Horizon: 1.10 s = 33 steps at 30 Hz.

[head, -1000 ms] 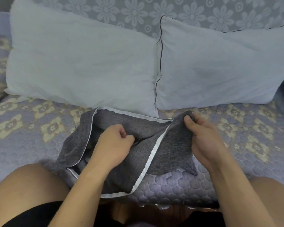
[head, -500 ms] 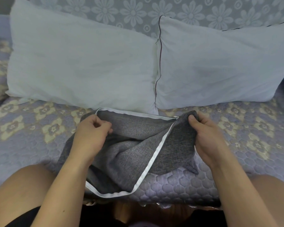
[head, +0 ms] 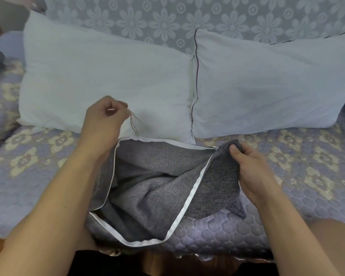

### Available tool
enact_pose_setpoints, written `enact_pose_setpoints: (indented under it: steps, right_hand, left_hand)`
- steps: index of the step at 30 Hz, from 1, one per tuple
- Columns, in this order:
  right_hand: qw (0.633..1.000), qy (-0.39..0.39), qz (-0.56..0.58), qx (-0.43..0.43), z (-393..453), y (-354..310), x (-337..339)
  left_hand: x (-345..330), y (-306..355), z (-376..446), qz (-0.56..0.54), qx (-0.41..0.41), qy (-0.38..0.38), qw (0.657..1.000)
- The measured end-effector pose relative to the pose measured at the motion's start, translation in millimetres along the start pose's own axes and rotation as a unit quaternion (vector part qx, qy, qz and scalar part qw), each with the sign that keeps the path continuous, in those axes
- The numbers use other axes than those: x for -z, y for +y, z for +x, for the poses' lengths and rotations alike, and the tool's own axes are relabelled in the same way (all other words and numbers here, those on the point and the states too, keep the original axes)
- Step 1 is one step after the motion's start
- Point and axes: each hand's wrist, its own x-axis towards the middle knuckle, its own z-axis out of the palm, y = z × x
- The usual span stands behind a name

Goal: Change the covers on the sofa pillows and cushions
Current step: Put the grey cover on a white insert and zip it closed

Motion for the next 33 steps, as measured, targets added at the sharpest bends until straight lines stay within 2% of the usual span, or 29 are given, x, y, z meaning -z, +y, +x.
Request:
enact_pose_setpoints:
  steps: [3,5,7,8,10,11,13,15,17,18,19,20,21,23,24,25,27,30,33]
  right_hand:
    - [1.000,0.004,-0.024,0.005,1,0,-4]
    - [0.999,0.006,-0.032,0.009,0,-1,-4]
    - [1.000,0.009,-0.027,0.004,-1,-1,-3]
    - [1.000,0.010,-0.022,0.000,0,-1,-1]
    - [1.000,0.013,-0.013,-0.005,1,-2,2]
    - [1.000,0.015,-0.012,-0.006,2,-1,2]
    - [1.000,0.019,-0.017,-0.005,4,-1,2]
    - [1.000,0.021,-0.021,0.002,5,-2,2]
    - [0.999,0.025,-0.018,0.010,6,-4,5]
    - [0.999,0.026,-0.015,0.011,6,-5,7]
    - [1.000,0.024,-0.011,0.013,5,-7,9]
    - [1.000,0.019,-0.006,0.016,4,-8,11]
    - [1.000,0.011,-0.001,0.020,2,-9,12]
    - [0.999,-0.016,-0.001,0.033,-5,-12,10]
    - [0.998,-0.033,-0.009,0.043,-9,-14,8]
    - [0.997,-0.052,-0.016,0.053,-13,-16,5]
    - [0.994,-0.083,-0.017,0.071,-20,-19,0]
    - [0.990,-0.105,-0.024,0.092,-30,-25,-3]
    - [0.986,-0.124,-0.041,0.108,-37,-28,-1]
  left_hand:
    - [-6,12,19,0.097,0.018,-0.049,0.994]
    - [-11,19,21,0.240,0.027,-0.098,0.965]
    - [-7,26,12,0.376,0.010,-0.153,0.914]
    - [-4,28,3,0.420,0.009,-0.208,0.883]
    - [2,18,-16,0.477,0.056,-0.344,0.807]
    - [3,8,-26,0.501,0.084,-0.389,0.769]
    - [1,-14,-36,0.581,0.090,-0.378,0.715]
    - [2,-25,-40,0.651,0.089,-0.326,0.680]
    - [8,-29,-37,0.681,0.085,-0.299,0.663]
    - [12,-28,-35,0.682,0.082,-0.286,0.668]
    - [14,-25,-32,0.669,0.075,-0.270,0.689]
    - [14,-19,-31,0.630,0.067,-0.253,0.731]
    - [10,-12,-32,0.563,0.062,-0.240,0.788]
    - [-10,9,-45,0.369,0.047,-0.231,0.899]
    - [-24,22,-56,0.277,0.041,-0.238,0.930]
    - [-38,32,-67,0.210,0.042,-0.248,0.945]
    - [-66,36,-84,0.166,0.039,-0.251,0.953]
    - [-94,28,-97,0.163,0.022,-0.193,0.967]
    - [-105,24,-107,0.052,0.065,-0.144,0.986]
